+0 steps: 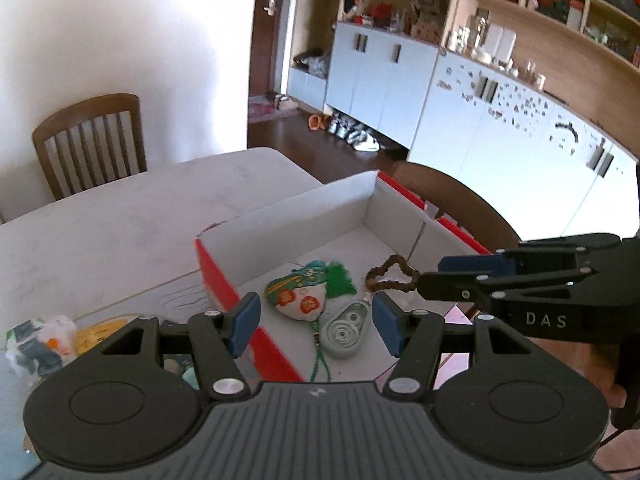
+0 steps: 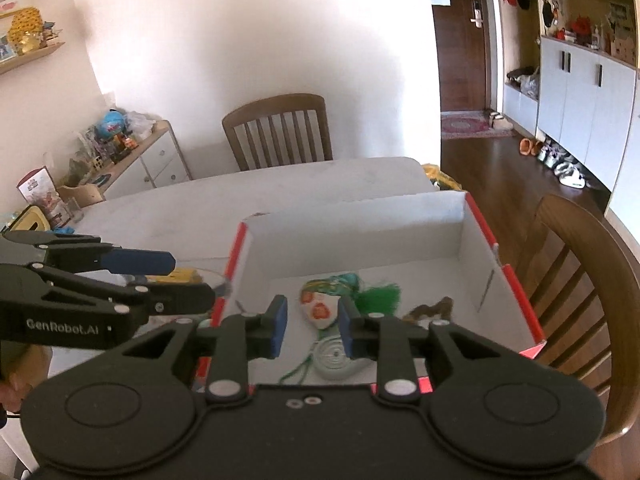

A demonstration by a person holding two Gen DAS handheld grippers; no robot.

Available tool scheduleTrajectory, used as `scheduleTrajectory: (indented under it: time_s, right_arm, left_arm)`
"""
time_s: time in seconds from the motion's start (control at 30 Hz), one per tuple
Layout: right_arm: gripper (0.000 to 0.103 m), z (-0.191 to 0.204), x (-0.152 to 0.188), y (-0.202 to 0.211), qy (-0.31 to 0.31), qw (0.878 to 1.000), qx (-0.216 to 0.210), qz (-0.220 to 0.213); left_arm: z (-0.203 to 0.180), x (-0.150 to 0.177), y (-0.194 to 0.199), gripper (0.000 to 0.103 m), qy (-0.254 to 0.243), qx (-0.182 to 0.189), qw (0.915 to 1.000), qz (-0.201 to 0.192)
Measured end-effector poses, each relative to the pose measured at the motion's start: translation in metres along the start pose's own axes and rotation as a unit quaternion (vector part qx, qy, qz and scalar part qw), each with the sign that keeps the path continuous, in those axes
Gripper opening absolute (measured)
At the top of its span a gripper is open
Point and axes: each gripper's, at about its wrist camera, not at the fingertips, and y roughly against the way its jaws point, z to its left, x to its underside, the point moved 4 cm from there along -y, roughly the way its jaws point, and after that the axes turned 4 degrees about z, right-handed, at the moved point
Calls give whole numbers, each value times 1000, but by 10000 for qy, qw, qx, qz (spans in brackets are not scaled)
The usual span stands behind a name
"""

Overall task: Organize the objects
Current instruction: 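Withdraw both tools from the box back over the table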

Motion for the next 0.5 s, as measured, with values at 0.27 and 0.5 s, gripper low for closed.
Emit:
scheduleTrajectory:
  time_s: [0.27,0.5]
  right_arm:
    - [41,31,8,3,-18,9998,139,-109]
    - [65,56,15,1,-49,9997,159,-169]
  left_arm:
    - [31,21,33,74,254,-99,9994,-220]
    - [68,45,58,75,535,-342,9974,-352]
